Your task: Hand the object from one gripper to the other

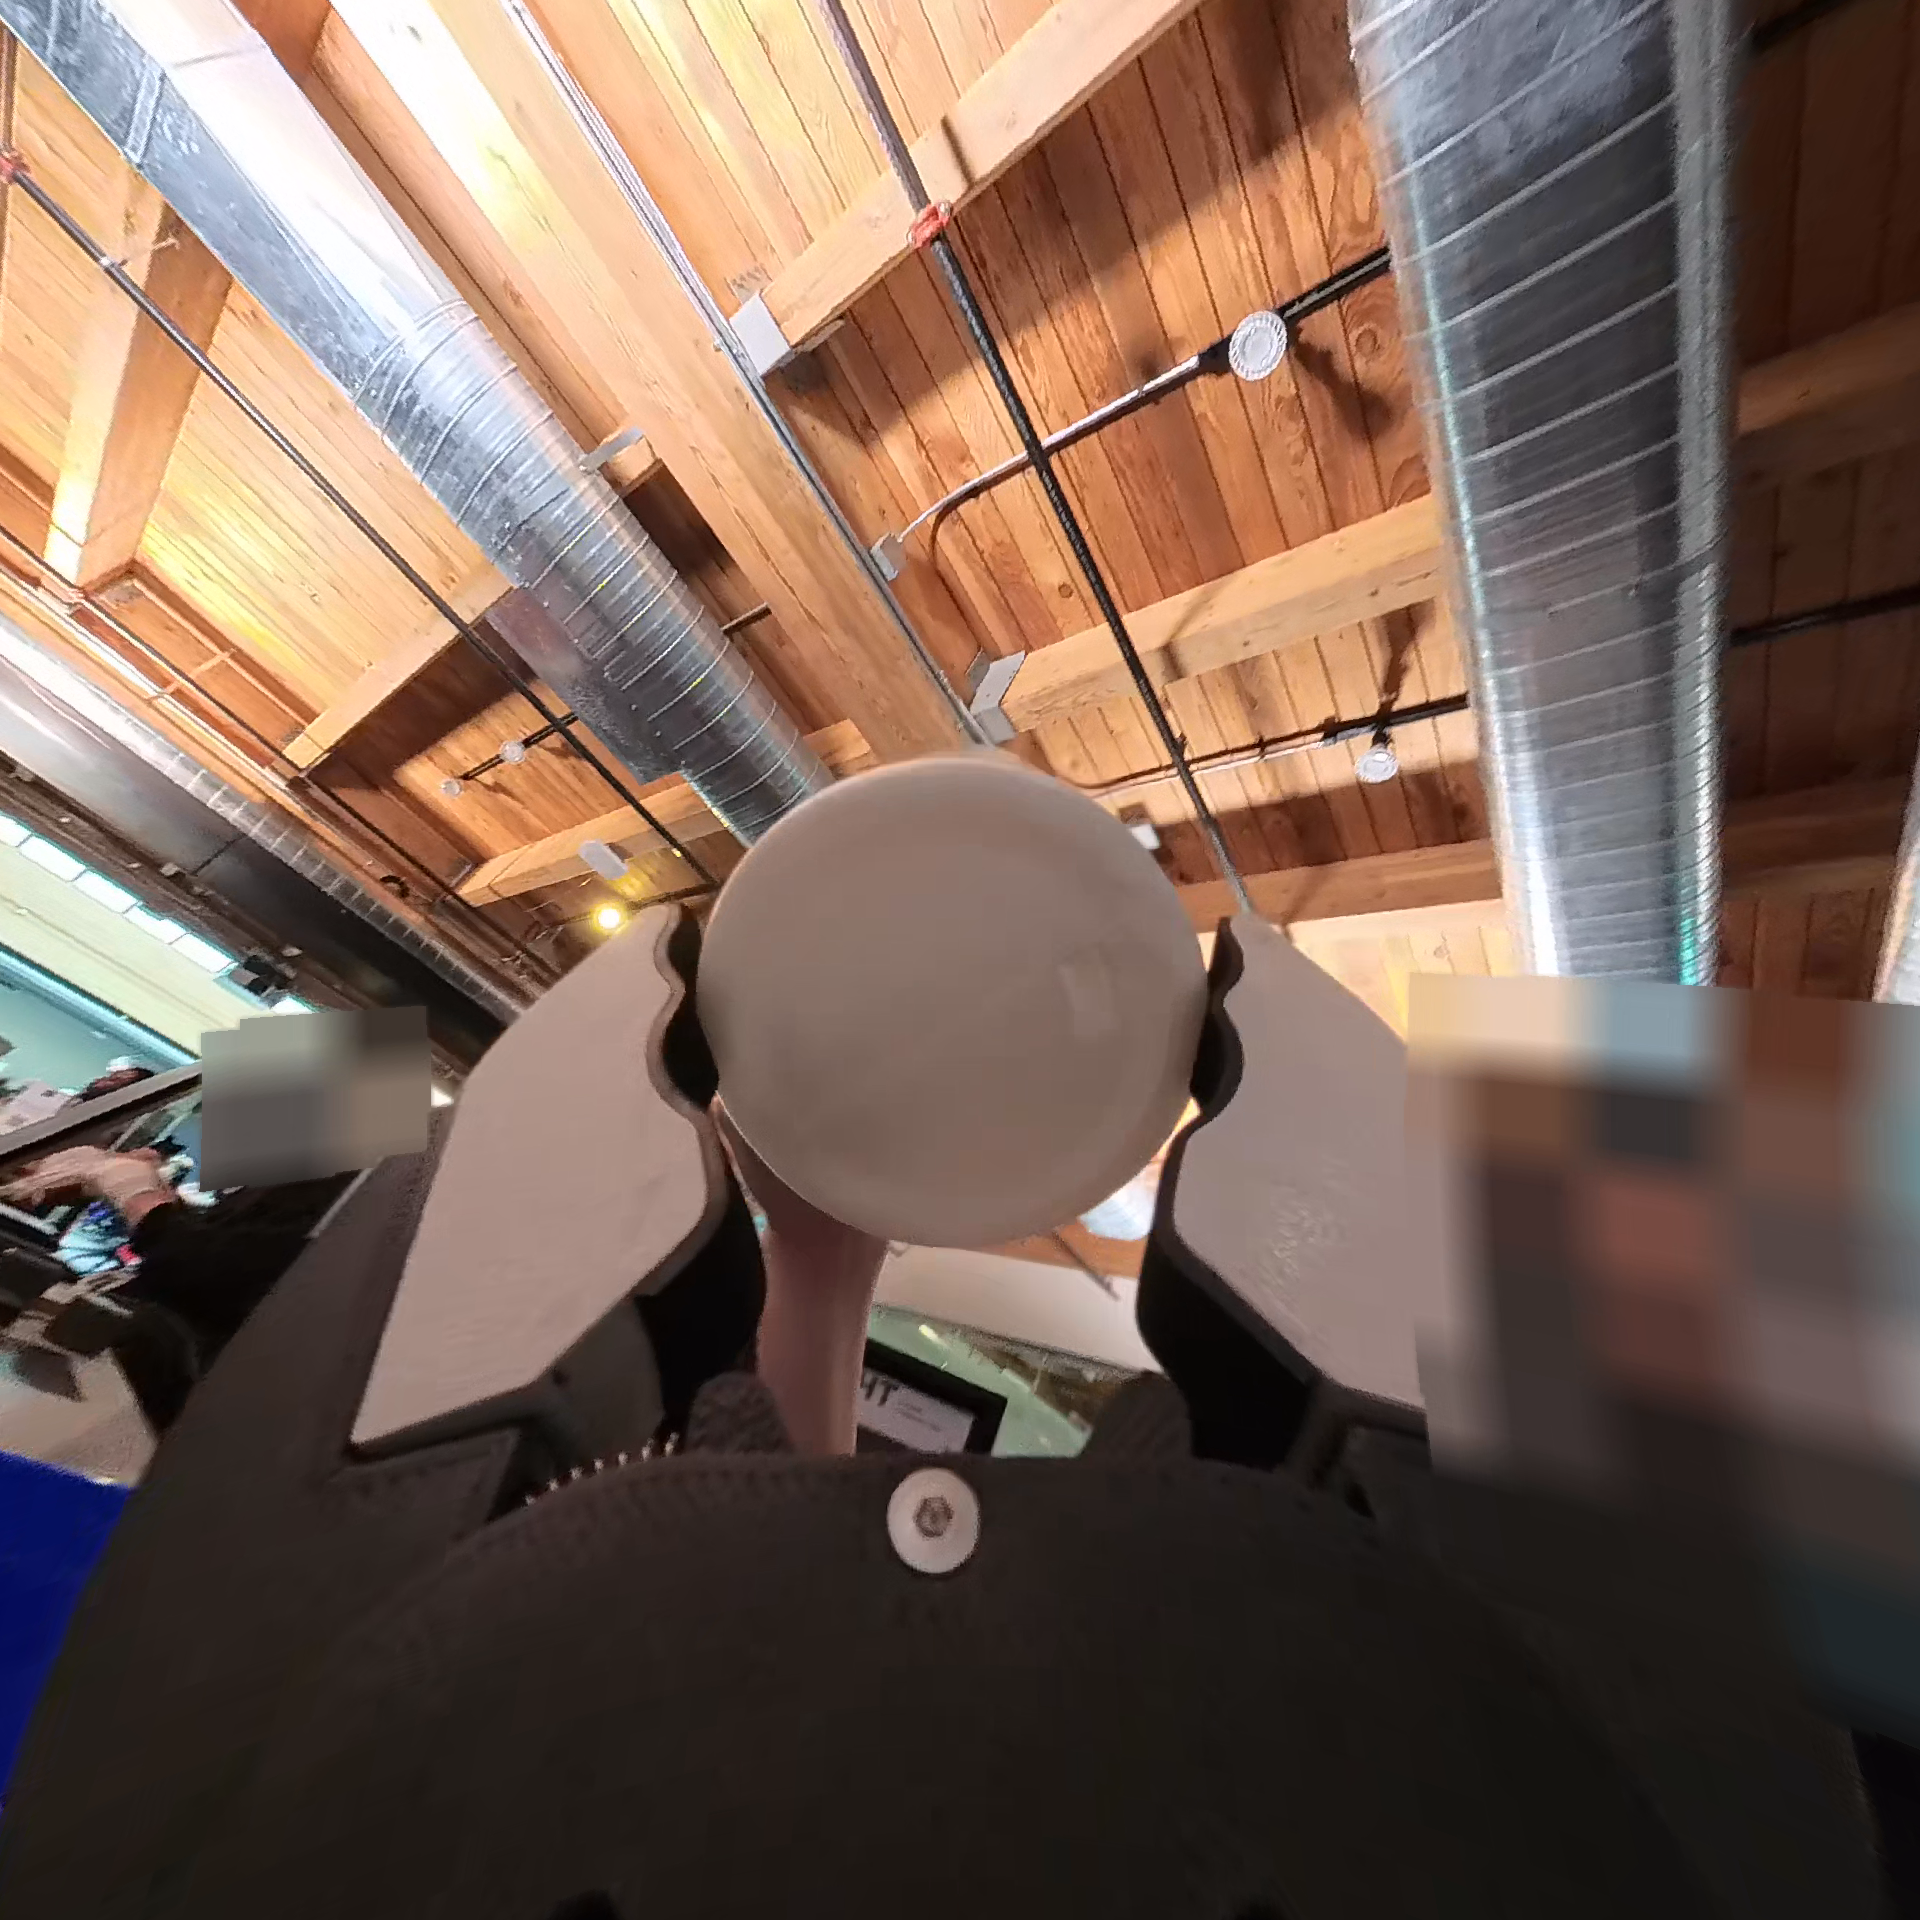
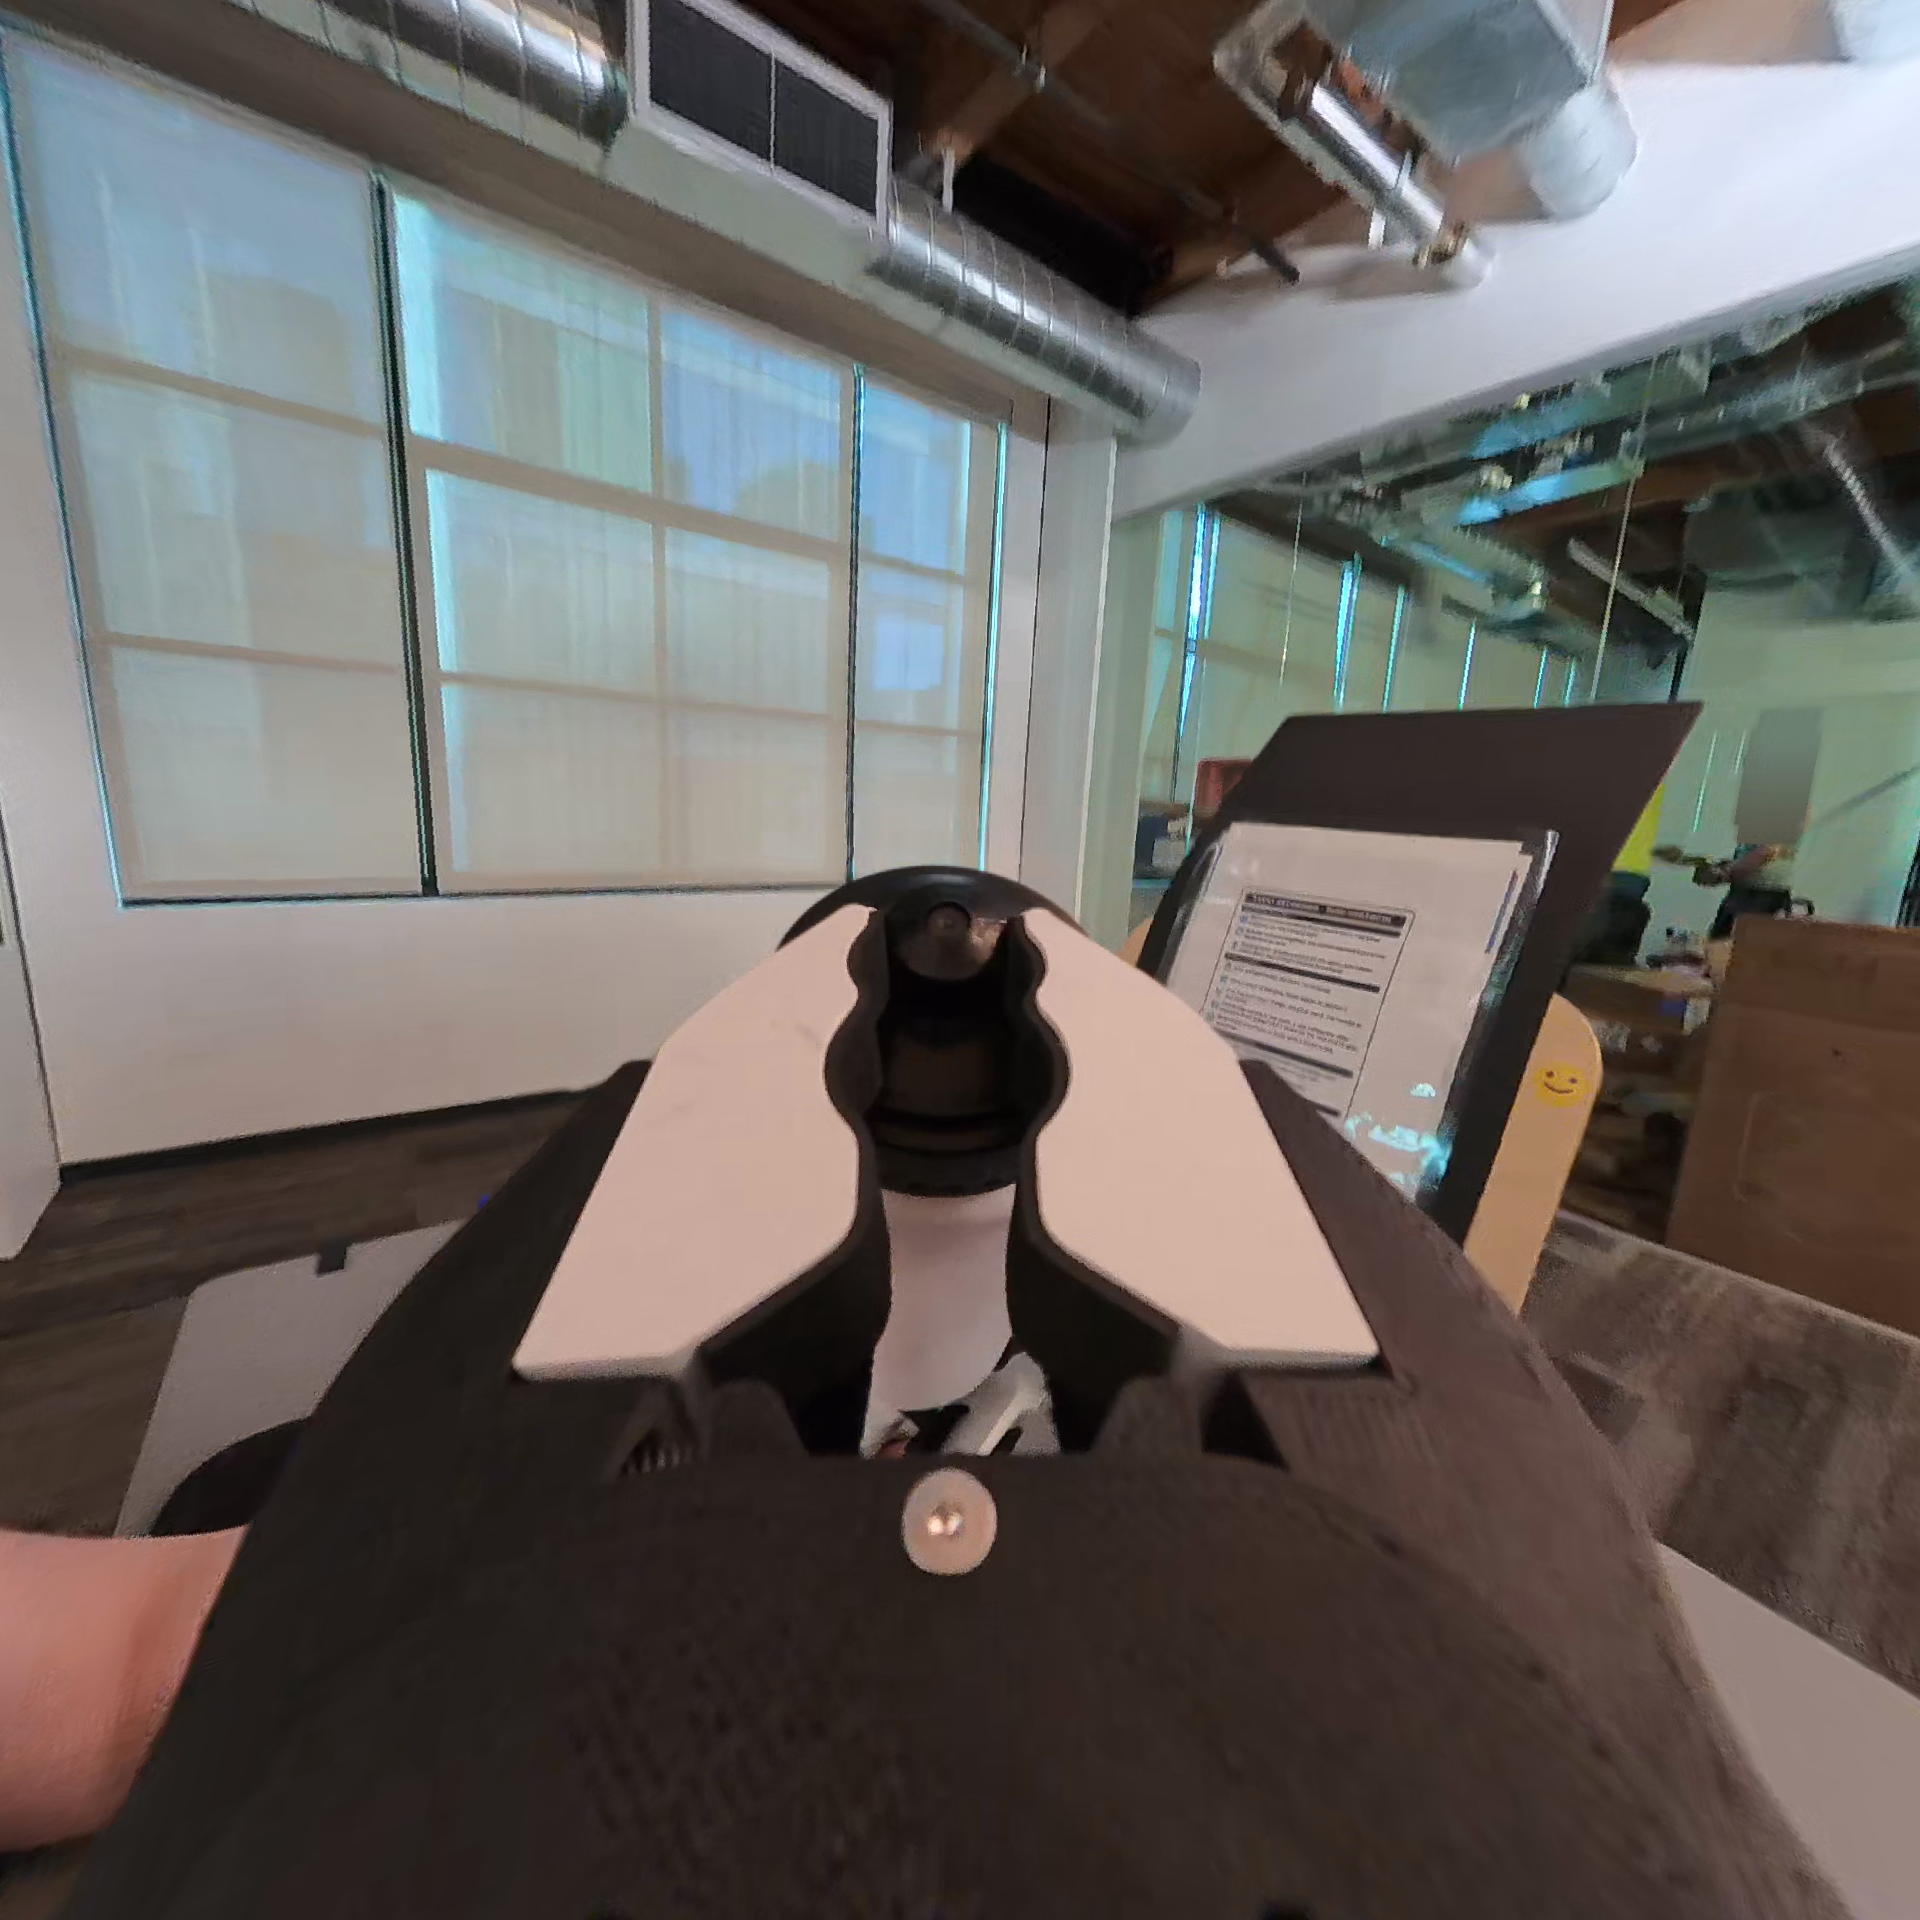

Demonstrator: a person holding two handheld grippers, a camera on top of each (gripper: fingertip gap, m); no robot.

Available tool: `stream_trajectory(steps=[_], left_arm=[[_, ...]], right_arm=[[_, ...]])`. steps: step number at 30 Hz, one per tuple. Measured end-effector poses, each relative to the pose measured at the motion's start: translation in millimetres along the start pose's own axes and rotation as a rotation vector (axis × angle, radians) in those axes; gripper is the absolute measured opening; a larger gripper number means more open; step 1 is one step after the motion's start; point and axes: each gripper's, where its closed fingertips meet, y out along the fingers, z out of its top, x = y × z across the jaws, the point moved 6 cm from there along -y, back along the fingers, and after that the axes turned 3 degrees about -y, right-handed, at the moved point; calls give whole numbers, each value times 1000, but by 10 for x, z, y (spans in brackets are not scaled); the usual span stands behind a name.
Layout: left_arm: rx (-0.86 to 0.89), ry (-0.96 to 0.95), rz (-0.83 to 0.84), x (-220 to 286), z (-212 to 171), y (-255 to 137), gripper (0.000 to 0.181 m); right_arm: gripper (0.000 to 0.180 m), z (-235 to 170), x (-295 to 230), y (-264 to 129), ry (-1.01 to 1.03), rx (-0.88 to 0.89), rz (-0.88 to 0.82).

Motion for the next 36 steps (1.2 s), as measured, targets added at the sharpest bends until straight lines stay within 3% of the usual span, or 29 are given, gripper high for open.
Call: stream_trajectory(steps=[8, 14, 21, 27, 36], left_arm=[[284, -100, -150, 233, 184, 72, 91], [367, -105, -220, 535, 317, 118, 90], [380, -84, -246, 684, 409, 109, 90], [387, -76, -261, 728, 447, 98, 90], [454, -102, -226, 708, 439, 77, 89]], right_arm=[[23, 336, 175, 1333, 68, -433, 131], [23, 369, 58, 1963, 85, -482, 168], [27, 431, -102, 2162, -48, -507, 156], [48, 479, -165, 2172, -88, -531, 127], [58, 479, -135, 2148, -141, -588, 76]])
